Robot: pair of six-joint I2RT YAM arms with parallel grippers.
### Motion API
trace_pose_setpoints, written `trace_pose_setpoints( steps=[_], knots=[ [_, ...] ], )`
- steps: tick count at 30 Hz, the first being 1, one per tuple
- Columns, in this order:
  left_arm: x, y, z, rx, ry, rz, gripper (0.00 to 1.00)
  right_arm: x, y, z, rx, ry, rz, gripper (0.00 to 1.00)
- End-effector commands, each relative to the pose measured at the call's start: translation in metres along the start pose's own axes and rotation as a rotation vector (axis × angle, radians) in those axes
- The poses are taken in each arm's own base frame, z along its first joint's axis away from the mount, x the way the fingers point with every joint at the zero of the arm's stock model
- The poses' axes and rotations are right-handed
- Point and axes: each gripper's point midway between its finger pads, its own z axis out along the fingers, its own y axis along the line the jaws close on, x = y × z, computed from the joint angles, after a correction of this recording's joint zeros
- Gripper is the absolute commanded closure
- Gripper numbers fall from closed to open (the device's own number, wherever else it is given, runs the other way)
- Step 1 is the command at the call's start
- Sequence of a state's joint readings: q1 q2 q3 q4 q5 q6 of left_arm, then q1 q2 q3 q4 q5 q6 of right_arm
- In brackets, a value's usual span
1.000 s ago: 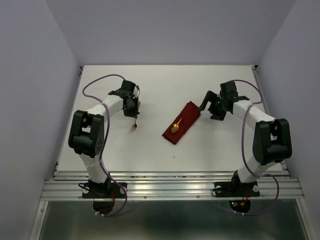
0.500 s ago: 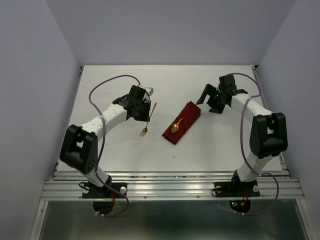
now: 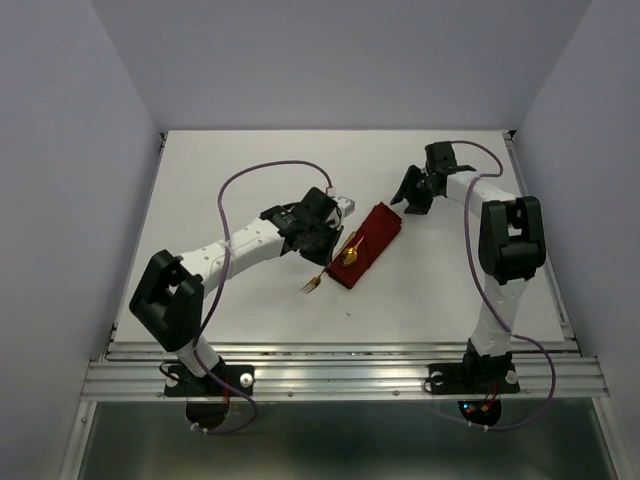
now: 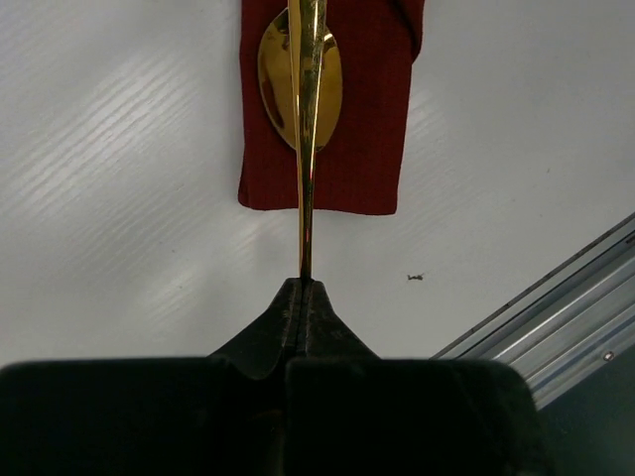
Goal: Fold the napkin into a case and place the utensils inside
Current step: Stuff the fork into the folded napkin.
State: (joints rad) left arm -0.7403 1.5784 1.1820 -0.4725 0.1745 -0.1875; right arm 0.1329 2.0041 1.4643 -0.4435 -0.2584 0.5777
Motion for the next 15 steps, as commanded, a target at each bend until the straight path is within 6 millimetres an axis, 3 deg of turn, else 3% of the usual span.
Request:
trace_pose_setpoints(
  steps=[1,7,15],
  knots=[
    [-0.004,-0.015,0.000,-0.013,0.027,0.076,1.00,-0.018,0.019,0.005,-0.017,-0.044,-0.010,0.44],
    [0.000,-0.026,0.013,-0.039,0.087,0.115,1.00,-0.013,0.016,0.019,-0.003,-0.020,-0.010,0.48],
    [0.006,-0.020,0.034,-0.135,0.161,0.149,1.00,0.003,0.011,0.024,-0.001,0.009,-0.008,0.48]
  ],
)
